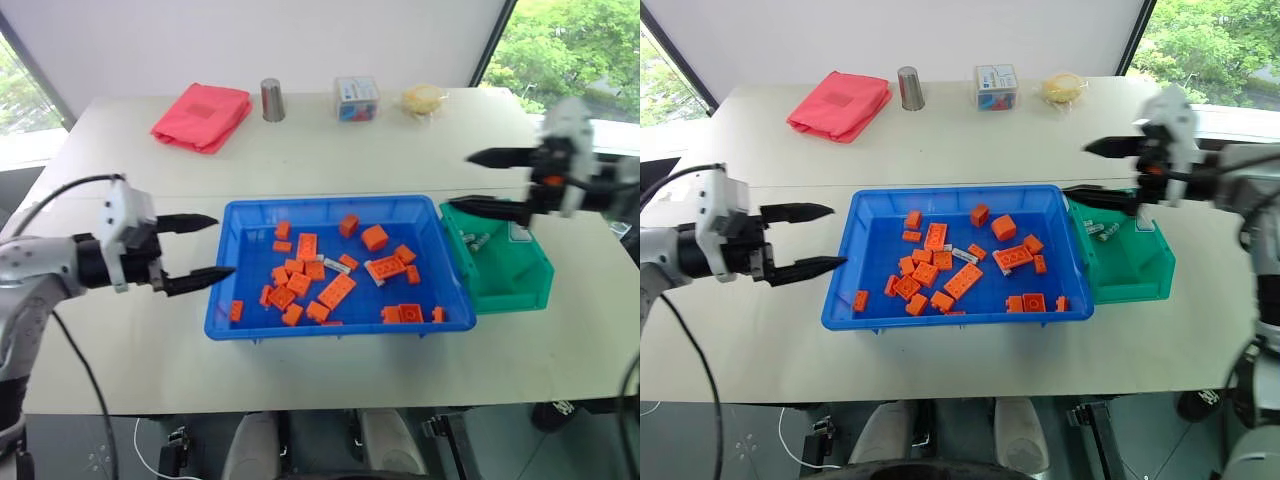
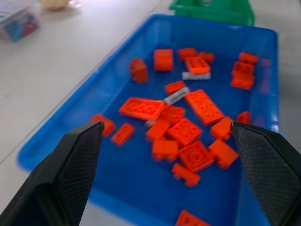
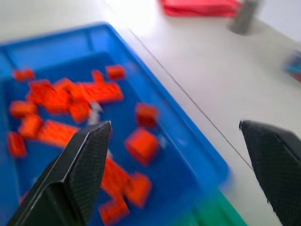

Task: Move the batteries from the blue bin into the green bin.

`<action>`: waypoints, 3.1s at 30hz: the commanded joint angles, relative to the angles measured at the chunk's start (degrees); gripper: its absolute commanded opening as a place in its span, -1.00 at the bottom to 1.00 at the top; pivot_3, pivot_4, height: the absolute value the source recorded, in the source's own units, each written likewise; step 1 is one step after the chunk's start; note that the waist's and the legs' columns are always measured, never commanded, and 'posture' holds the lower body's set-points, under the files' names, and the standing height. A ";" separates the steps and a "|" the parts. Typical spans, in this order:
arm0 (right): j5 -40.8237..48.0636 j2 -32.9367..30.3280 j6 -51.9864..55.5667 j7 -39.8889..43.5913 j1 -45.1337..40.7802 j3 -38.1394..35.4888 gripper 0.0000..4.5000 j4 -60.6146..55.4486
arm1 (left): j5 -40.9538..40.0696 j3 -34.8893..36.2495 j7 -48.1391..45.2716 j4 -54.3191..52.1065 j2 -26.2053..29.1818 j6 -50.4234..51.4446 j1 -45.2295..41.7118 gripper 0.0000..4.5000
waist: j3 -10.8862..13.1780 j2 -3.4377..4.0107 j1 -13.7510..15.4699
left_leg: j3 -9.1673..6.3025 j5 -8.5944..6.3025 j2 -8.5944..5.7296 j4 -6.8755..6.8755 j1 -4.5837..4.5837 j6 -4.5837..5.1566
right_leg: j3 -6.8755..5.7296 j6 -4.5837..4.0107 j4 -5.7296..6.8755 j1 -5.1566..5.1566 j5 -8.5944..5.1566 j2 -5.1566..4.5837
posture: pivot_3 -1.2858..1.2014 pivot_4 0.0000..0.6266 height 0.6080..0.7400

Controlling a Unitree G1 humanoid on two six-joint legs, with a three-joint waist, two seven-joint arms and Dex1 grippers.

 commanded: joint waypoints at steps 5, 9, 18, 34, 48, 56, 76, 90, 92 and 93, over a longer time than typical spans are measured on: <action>1.69 18.87 24.08 -20.16 -4.39 5.58 0.99 -8.69 | 2.62 -4.45 -1.44 2.31 0.56 -1.33 -4.92 1.00 | -0.02 -0.02 0.32 | 0.00 0.01 -0.04 0.12 -0.53 0.00 | -0.01 0.10 0.06 -0.42 0.08 0.02 | 0.03 -0.52 0.93; -0.27 31.87 35.59 -32.33 -4.62 3.89 0.99 -6.91 | 3.84 -5.70 -1.90 3.98 0.24 -1.75 -6.79 1.00 | -0.07 -0.12 0.29 | 0.02 0.00 -0.03 0.66 -1.05 0.01 | -0.05 0.35 0.27 -0.78 0.25 0.01 | 0.03 -0.52 0.93; -2.38 46.46 44.62 -43.29 -7.75 -4.62 0.99 0.69 | 4.08 -6.81 -2.27 4.01 -0.58 -1.61 -8.32 1.00 | -0.09 -0.15 0.15 | 0.02 0.01 -0.04 0.76 -1.03 0.00 | -0.07 0.24 0.24 -0.71 0.39 0.04 | 0.03 -0.52 0.93; -2.41 49.27 45.93 -46.74 -11.48 -18.96 0.99 14.74 | 3.58 -6.13 -1.18 2.90 -0.70 -1.02 -8.27 1.00 | -0.10 -0.16 -0.29 | 0.00 0.01 0.00 0.65 -0.99 0.01 | -0.09 0.27 0.24 -0.72 0.40 0.15 | 0.03 -0.52 0.93; -0.40 54.65 40.13 -48.94 -12.39 -25.24 -0.63 24.04 | 3.47 -6.34 -0.94 2.65 -0.69 -0.78 -8.72 1.00 | -0.10 -0.17 -0.38 | 0.00 0.01 0.00 0.64 -0.99 0.01 | -0.09 0.28 0.21 -0.71 0.41 0.14 | 0.03 -0.52 0.93; 0.81 58.24 35.81 -49.67 -16.20 -24.24 -0.97 26.72 | 4.00 -6.44 -1.04 3.41 -0.93 -1.48 -8.38 1.00 | -0.12 -0.19 -0.63 | -0.01 0.01 0.00 0.64 -0.98 0.01 | -0.09 0.28 0.19 -0.70 0.41 0.14 | 0.03 -0.52 0.93; -11.90 28.46 8.25 -13.48 -15.42 25.30 0.02 8.52 | 4.96 -7.41 -2.30 4.41 -2.17 -2.29 -9.70 1.00 | -0.11 -0.22 -1.69 | -0.08 -0.03 -0.02 0.59 -1.04 0.06 | -0.09 0.35 -0.01 -0.70 0.44 0.14 | 0.03 -0.52 0.93; -22.13 31.16 -7.91 -11.78 -9.99 29.50 0.02 16.51 | 4.74 -7.12 -2.36 3.12 -2.28 -2.09 -8.75 1.00 | -0.10 -0.25 -1.04 | -0.03 -0.02 0.02 0.65 -1.01 0.06 | -0.03 0.34 0.11 -0.73 0.44 0.14 | 0.03 -0.52 0.93; -22.22 32.03 -7.89 -11.92 -9.84 28.61 0.02 17.72 | 4.60 -6.96 -2.29 2.77 -2.12 -1.90 -8.48 1.00 | -0.10 -0.25 -0.79 | -0.02 -0.02 0.02 0.65 -1.01 0.06 | -0.03 0.34 0.12 -0.73 0.44 0.16 | 0.03 -0.52 0.93; -21.91 32.54 -7.51 -11.95 -9.90 27.88 0.02 18.44 | 4.53 -6.90 -2.24 2.60 -2.03 -1.77 -8.36 1.00 | -0.10 -0.25 -0.65 | -0.02 -0.02 0.02 0.65 -1.01 0.06 | -0.05 0.34 0.12 -0.73 0.44 0.16 | 0.03 -0.52 0.93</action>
